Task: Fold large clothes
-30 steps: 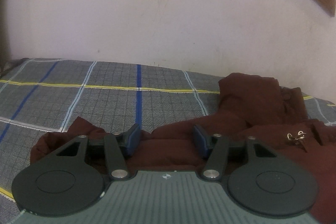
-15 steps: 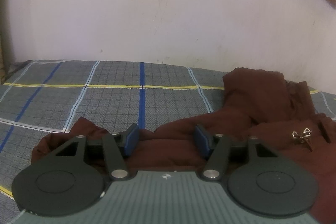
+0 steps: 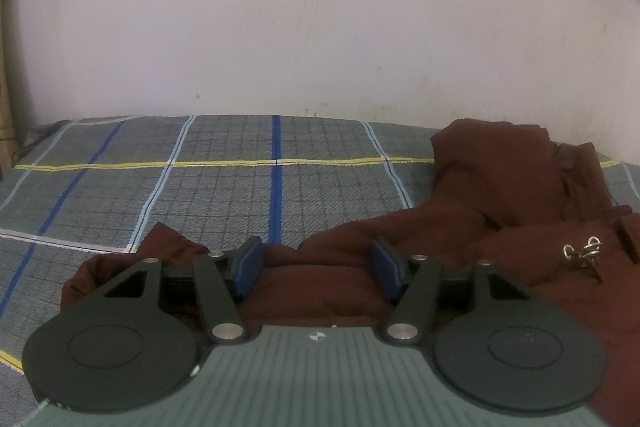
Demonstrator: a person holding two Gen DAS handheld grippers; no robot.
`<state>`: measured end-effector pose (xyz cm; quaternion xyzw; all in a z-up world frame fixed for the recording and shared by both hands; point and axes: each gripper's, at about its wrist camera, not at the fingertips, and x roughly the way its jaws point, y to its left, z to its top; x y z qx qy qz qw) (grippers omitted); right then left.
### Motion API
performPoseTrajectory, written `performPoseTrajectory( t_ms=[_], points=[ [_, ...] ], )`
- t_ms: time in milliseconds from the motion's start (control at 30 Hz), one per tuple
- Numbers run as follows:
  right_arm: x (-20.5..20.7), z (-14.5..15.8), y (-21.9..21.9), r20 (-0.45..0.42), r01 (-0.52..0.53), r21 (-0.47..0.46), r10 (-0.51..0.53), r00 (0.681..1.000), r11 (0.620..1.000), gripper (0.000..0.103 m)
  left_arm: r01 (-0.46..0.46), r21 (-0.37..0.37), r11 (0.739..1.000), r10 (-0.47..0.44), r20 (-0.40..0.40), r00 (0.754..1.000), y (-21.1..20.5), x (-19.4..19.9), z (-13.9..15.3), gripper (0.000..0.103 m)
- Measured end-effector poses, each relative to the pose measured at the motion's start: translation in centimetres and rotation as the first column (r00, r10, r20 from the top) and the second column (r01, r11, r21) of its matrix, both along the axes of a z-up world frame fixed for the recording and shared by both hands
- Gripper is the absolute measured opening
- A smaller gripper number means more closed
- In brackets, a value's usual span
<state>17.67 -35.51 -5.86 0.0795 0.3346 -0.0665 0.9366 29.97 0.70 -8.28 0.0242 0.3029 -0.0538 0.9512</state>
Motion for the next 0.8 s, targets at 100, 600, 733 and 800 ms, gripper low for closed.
performPoseTrajectory(
  t_ms=[100, 600, 733, 800],
  points=[
    [-0.02, -0.04, -0.06, 0.003, 0.001, 0.005, -0.001, 1.000, 1.000, 0.000, -0.001, 0.006, 1.000, 0.001, -0.007, 1.000, -0.11, 0.11, -0.07, 0.063],
    [-0.03, -0.26, -0.81, 0.022, -0.005, 0.075, 0.004, 1.000, 0.997, 0.000, 0.000, 0.011, 1.000, 0.000, -0.026, 1.000, -0.05, 0.50, -0.27, 0.065],
    [0.15, -0.32, -0.67, 0.014, -0.008, 0.056, 0.007, 1.000, 0.998, 0.000, 0.005, 0.016, 1.000, -0.004, -0.029, 1.000, 0.04, 0.56, -0.35, 0.065],
    [0.21, -0.34, -0.53, 0.012, -0.007, 0.045, 0.007, 1.000, 0.999, 0.000, 0.003, 0.022, 1.000, -0.003, -0.029, 1.000, 0.03, 0.56, -0.37, 0.065]
  ],
)
